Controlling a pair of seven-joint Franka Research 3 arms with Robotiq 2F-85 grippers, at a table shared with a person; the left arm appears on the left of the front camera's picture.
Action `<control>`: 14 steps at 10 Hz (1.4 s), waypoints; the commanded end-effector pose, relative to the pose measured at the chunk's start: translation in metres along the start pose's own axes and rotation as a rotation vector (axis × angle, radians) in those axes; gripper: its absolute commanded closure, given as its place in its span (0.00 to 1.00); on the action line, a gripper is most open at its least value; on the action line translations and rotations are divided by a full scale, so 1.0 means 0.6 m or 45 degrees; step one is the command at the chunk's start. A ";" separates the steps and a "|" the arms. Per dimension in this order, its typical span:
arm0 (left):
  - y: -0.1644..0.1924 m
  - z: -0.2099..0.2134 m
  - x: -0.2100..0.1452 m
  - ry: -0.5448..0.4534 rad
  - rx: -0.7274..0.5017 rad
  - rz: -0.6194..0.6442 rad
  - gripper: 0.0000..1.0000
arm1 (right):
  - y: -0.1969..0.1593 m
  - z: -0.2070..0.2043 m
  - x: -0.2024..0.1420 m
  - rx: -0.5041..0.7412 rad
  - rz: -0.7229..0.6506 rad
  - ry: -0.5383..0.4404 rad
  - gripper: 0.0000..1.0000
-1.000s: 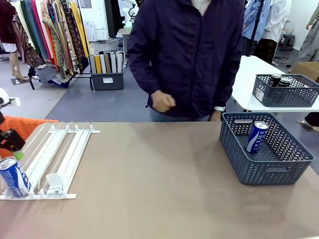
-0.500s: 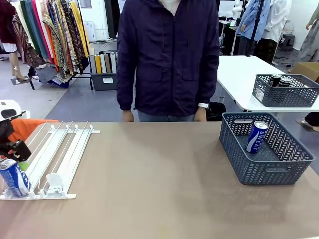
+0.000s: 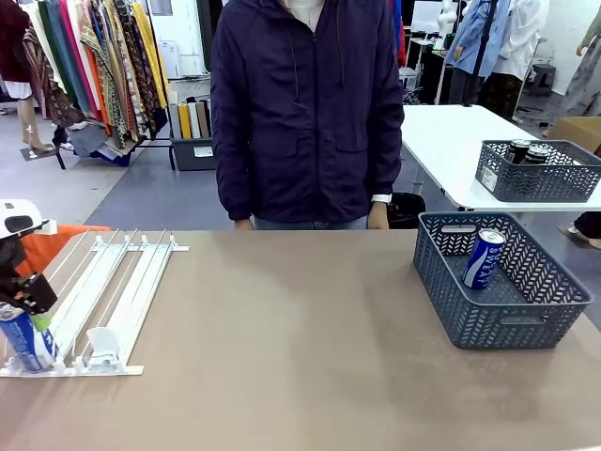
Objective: Retrieve and store the cans from the dispenser.
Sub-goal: Pick up one can from the Automatic Can Dispenser and place it in the middle of the table.
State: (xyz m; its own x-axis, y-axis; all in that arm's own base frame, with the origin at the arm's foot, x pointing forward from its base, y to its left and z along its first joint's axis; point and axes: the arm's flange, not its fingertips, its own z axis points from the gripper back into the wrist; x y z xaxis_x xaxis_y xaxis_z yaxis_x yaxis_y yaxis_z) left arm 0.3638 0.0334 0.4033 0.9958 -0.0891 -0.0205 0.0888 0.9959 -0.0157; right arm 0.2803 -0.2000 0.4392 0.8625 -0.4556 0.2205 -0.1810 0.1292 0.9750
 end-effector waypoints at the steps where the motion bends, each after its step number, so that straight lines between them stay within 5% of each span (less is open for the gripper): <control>1: -0.008 -0.038 -0.054 -0.024 0.018 0.009 0.00 | 0.003 0.001 -0.001 0.004 0.021 0.011 0.00; 2: -0.009 -0.039 -0.052 -0.024 0.022 0.015 0.00 | 0.003 0.001 -0.001 0.004 0.021 0.011 0.00; 4: -0.011 -0.041 -0.051 -0.024 0.021 0.013 1.00 | 0.003 0.001 -0.001 0.004 0.021 0.011 0.00; 14: -0.005 0.008 -0.065 -0.091 0.052 0.044 1.00 | 0.003 0.001 -0.001 0.004 0.021 0.011 0.00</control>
State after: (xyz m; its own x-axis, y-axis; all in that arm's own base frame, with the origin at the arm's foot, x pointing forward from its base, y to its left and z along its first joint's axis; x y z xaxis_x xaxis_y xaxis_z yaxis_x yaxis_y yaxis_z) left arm 0.3627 0.0351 0.4108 0.9968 -0.0798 0.0028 0.0798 0.9968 -0.0090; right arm 0.2803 -0.2000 0.4391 0.8625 -0.4556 0.2204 -0.1810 0.1292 0.9750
